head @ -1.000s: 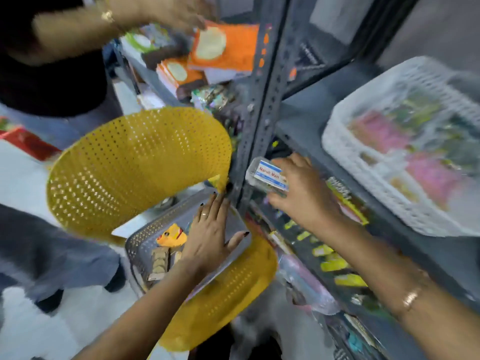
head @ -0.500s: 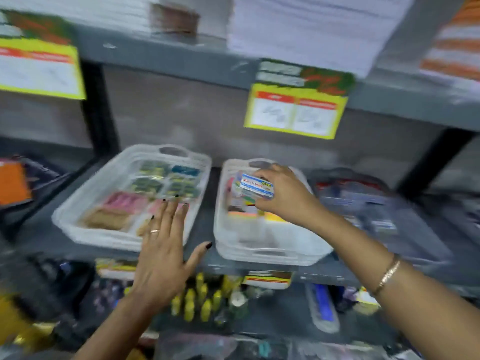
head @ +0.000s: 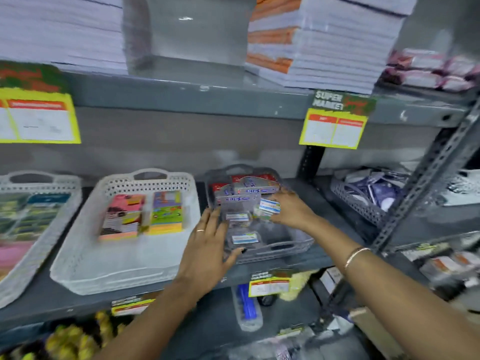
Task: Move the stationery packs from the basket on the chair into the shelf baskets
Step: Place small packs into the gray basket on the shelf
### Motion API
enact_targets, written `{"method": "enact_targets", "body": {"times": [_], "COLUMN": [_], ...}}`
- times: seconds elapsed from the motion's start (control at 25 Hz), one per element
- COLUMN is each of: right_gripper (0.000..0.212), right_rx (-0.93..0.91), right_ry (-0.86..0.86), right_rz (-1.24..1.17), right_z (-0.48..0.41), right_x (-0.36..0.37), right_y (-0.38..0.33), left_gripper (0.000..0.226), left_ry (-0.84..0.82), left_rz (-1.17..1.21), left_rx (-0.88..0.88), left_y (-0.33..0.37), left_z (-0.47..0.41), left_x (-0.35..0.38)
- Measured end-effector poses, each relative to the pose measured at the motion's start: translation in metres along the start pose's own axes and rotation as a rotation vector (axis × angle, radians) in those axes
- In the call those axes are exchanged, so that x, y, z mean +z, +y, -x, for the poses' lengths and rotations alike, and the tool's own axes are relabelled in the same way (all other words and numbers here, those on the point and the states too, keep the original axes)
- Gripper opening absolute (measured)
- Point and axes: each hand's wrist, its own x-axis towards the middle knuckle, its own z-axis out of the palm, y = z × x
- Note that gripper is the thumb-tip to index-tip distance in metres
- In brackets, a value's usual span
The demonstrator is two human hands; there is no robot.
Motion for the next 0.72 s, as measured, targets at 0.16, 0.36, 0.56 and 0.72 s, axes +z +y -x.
{"method": "enact_targets", "body": {"times": [0.16,0.36,0.56,0.72], "right_gripper": [0.05,0.045,0.044,0.046], "right_rx": [0.071,0.027,-0.025,-0.055], "right_ry": [-0.082,-0.187,-0.238,-0.265], "right_rz": [0.095,0.201,0.187,0.152], "right_z": [-0.008,-0.017,-0.022,-0.024], "right_x": [0.016,0.035,0.043,0.045], "right_y": [0.043,0.065,0.069,0.076], "left_gripper": [0.071,0.065,0.07,0.073], "left_ry": [-0.125,-0.258,-0.275,-0.274], "left_rz": [-0.069,-0.131,-0.158,-0.159], "left_rx": [-0.049,-0.032,-0.014,-0.02], "left_y": [0.023,0.025,0.021,0.02], "left_z": [-0.03,-0.039,-0.036,-0.035], "left_x": [0.024,0.043,0.05,0.054]}}
